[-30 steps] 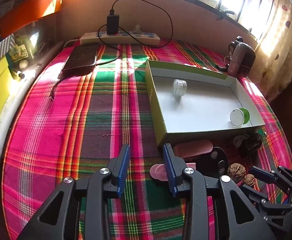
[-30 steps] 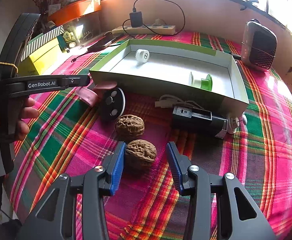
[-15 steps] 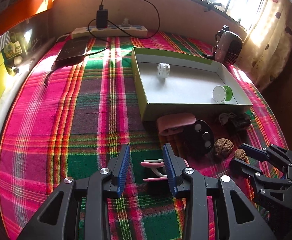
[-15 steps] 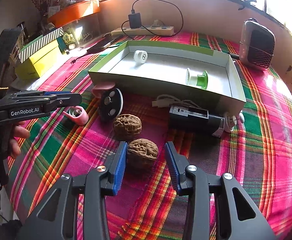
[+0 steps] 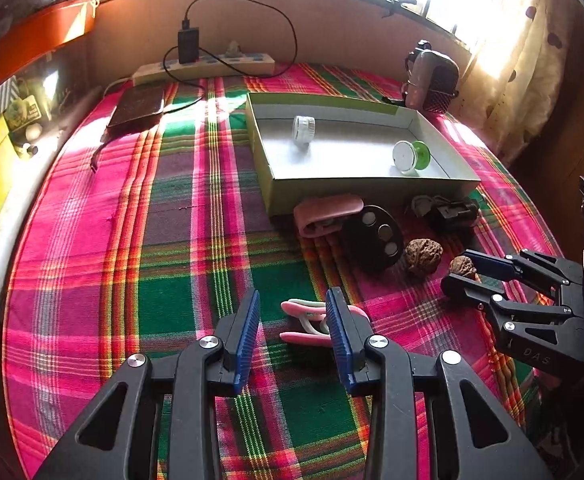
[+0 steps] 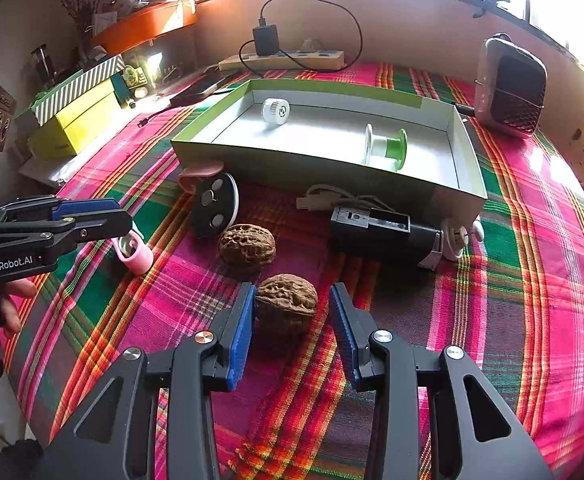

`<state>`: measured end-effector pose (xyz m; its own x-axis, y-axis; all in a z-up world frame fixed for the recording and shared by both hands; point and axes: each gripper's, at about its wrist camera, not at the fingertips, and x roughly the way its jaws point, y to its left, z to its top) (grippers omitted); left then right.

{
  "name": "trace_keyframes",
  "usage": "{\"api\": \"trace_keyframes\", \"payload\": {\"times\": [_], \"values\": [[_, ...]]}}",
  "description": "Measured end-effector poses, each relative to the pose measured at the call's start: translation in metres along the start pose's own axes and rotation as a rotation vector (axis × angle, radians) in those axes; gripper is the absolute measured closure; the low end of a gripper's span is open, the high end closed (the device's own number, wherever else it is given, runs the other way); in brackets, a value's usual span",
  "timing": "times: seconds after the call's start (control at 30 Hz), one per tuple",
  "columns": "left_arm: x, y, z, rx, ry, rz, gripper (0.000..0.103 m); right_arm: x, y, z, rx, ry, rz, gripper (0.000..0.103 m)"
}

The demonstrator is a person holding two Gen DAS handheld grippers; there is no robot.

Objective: Organize objects
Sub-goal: 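Close the left gripper on the pink clip, then lift the pink clip with the left gripper while the right gripper lowers over a walnut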

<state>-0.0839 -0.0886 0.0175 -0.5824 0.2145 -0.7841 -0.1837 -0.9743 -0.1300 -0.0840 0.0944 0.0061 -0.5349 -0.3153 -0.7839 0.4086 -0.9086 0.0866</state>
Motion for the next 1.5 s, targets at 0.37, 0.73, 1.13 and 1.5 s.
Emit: {"api": "trace_keyframes", "payload": {"times": [0.37, 0.73, 1.13, 1.5], "values": [[-0.014, -0.037, -0.019, 0.223, -0.037, 0.036, 0.070, 0.000, 0.000, -0.001, -0.007, -0.002, -0.003, 0.064], [-0.005, -0.045, -0.014, 0.328, -0.041, 0.113, 0.070, 0.001, 0.003, 0.001, -0.011, 0.000, -0.010, 0.064], [-0.009, -0.042, -0.020, 0.386, -0.051, 0.100, 0.070, 0.004, 0.003, 0.002, -0.012, -0.004, -0.018, 0.064], [0.009, -0.037, -0.004, 0.353, -0.030, 0.082, 0.070, 0.004, 0.003, 0.003, -0.009, -0.003, -0.022, 0.064]]}}
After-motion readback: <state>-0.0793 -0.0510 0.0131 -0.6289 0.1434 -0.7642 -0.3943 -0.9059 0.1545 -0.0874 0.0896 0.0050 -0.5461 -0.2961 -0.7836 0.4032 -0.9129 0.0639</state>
